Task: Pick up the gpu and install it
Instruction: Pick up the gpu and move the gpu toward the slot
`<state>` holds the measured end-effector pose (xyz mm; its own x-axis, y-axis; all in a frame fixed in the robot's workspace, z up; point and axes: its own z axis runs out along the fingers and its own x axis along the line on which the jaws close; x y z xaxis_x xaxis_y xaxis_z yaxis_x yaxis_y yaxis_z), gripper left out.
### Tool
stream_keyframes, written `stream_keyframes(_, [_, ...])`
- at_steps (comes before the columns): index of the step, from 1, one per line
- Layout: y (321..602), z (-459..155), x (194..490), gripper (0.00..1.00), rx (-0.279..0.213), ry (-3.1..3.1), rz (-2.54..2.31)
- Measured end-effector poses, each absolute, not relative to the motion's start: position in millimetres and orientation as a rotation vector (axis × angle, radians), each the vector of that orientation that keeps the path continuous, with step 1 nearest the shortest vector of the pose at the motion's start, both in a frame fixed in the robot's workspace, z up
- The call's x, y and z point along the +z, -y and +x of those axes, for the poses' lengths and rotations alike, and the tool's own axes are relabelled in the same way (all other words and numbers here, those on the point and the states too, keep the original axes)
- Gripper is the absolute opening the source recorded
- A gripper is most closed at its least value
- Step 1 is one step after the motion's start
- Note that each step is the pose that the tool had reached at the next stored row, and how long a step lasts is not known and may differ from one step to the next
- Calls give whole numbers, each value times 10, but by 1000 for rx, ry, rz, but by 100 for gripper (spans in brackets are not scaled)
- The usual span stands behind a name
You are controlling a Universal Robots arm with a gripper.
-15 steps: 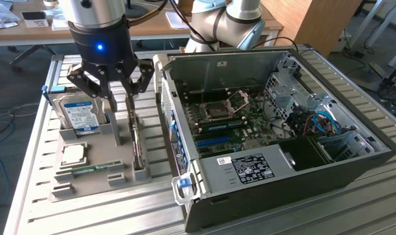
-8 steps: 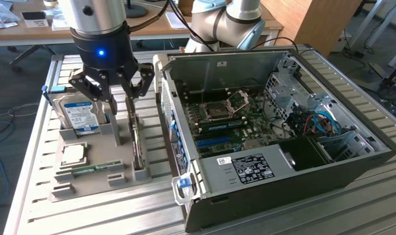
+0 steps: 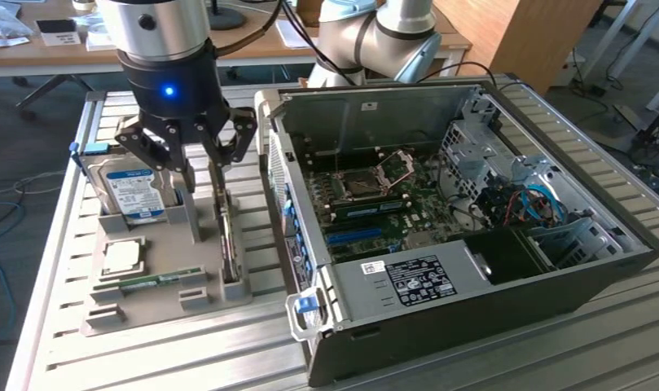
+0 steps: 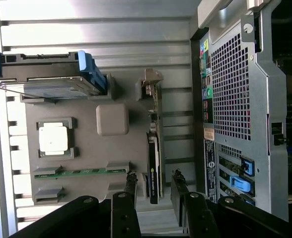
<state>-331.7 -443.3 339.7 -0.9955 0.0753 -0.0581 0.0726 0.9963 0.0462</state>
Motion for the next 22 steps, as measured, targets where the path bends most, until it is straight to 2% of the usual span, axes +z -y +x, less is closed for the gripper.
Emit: stream_keyframes(22, [4433, -3317, 3286, 42, 71, -3079, 114])
